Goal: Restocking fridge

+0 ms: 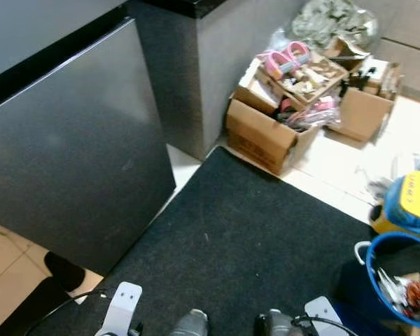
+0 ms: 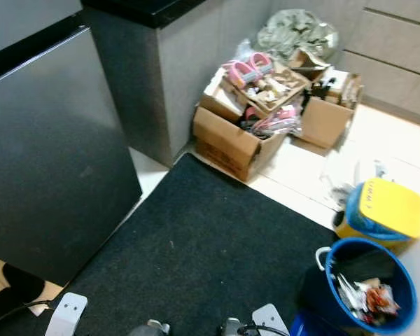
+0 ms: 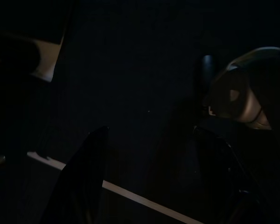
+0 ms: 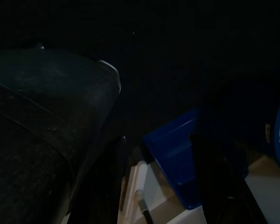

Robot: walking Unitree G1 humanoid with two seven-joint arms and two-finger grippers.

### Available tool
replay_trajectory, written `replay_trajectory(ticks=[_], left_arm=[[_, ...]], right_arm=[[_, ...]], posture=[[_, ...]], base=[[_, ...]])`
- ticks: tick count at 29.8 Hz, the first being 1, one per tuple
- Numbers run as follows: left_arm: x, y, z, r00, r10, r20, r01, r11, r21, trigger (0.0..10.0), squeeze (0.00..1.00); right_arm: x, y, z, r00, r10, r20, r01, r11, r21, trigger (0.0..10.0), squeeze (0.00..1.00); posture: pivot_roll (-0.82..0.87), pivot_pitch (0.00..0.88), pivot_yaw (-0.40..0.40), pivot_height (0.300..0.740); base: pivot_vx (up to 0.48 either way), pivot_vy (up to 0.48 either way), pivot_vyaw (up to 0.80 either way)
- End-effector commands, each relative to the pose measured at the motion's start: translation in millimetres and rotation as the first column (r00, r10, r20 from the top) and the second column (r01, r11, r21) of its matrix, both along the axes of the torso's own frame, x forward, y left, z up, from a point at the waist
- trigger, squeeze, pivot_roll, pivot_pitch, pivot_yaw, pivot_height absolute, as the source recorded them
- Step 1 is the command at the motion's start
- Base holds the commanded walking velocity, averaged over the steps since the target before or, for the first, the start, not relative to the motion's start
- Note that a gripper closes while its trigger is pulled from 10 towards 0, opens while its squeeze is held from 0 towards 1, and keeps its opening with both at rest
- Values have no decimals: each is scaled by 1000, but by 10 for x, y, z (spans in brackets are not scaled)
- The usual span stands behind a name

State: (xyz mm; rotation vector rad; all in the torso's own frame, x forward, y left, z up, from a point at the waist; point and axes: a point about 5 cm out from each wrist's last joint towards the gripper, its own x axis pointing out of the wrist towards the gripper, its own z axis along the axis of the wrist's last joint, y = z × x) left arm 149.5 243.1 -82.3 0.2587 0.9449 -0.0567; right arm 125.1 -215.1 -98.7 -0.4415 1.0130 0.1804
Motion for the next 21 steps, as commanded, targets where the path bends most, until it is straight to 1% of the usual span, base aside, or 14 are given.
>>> replay_trajectory(ticks=[1,21], left_arm=[[-106,-32,-54,999,0,-34,0,1000,-4,10000,0],[-144,-35,-76,998,-11,-56,12,1000,14,10000,0]], right_arm=[[-109,51,-46,999,24,-42,-24,1000,6,10000,0],[-124,54,-53,999,9,-42,-9,1000,-6,10000,0]], posture=[[-54,191,-5,740],[-55,196,1,740]], base=[[0,0,800],[0,0,800]])
